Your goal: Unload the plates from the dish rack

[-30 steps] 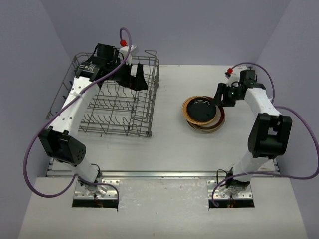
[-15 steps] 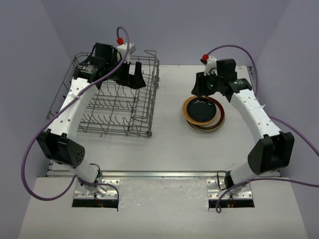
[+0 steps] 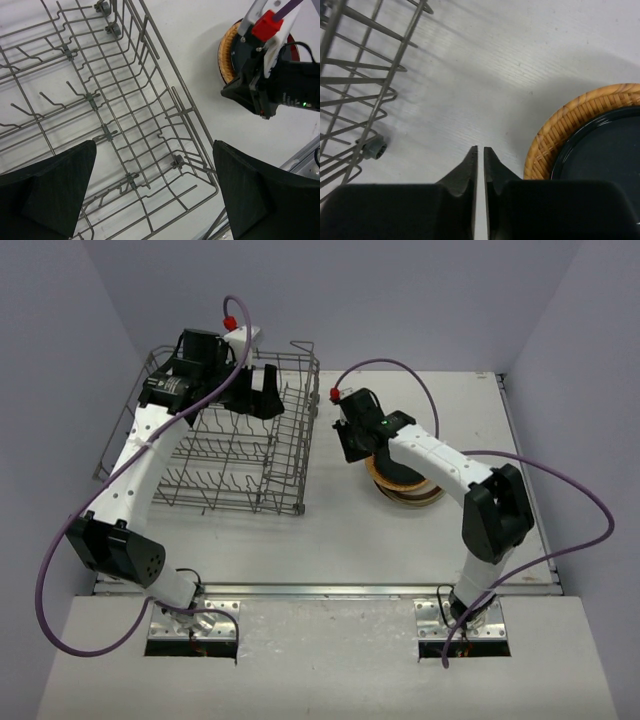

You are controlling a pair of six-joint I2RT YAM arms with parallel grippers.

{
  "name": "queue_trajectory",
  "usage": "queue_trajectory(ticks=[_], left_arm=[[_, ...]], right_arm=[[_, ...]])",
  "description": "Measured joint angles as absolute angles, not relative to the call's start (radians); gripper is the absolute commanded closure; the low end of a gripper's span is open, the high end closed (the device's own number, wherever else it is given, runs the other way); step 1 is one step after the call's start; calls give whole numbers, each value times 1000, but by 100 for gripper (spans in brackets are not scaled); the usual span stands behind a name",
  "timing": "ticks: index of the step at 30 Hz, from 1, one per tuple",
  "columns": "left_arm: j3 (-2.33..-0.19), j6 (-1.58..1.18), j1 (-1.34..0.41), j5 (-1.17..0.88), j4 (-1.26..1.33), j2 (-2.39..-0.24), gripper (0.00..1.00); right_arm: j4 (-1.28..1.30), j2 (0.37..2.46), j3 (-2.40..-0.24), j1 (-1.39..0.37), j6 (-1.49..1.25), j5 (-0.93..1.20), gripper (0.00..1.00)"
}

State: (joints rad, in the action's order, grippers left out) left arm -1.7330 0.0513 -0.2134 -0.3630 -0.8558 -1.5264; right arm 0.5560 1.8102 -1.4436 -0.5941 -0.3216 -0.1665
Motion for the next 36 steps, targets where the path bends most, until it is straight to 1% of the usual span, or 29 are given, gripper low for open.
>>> queue_trajectory(ticks=[5,10,11,13,14,18,22,23,25,26,33,34,36], left_arm=[[-1716,52,-213,-341,-856,-1520,0],[-1696,51,-213,-333,-856,-1516,0],[-1694,51,-212,-333,-855,-1516,0],[-1693,51,-212,-333,-856,-1516,0],[-1693,51,-211,-333,-856,-1516,0],[-1691,52,-209,-331,-856,-1516,0],[-1679,52,-209,-329,-855,-1516,0],[-1674,52,-209,-329,-855,-1515,0],[-1669,52,-209,-329,-856,-1515,0],[-1668,52,-209,-329,-857,-1515,0],[-1667,52,-209,-325,-856,-1511,0],[-1667,52,-209,-325,-856,-1510,0],[-1667,52,-207,-325,-856,-1508,0]], right_arm=[[561,1911,-1467,-582,-336,-259,100],[572,1962,-1472,-570,-337,-307,100],[574,1972,-1476,-570,-336,-313,97],[572,1997,-1492,-566,-335,-322,84],[569,2008,-1498,-565,-334,-325,80],[570,2020,-1500,-559,-329,-330,75],[569,2020,-1500,-549,-326,-332,72],[569,2020,-1500,-546,-325,-332,71],[566,2019,-1498,-540,-326,-330,63],[563,2017,-1497,-538,-326,-327,61],[580,1930,-1481,-537,-324,-273,60],[584,1903,-1481,-537,-324,-261,53],[586,1838,-1481,-536,-322,-227,36]])
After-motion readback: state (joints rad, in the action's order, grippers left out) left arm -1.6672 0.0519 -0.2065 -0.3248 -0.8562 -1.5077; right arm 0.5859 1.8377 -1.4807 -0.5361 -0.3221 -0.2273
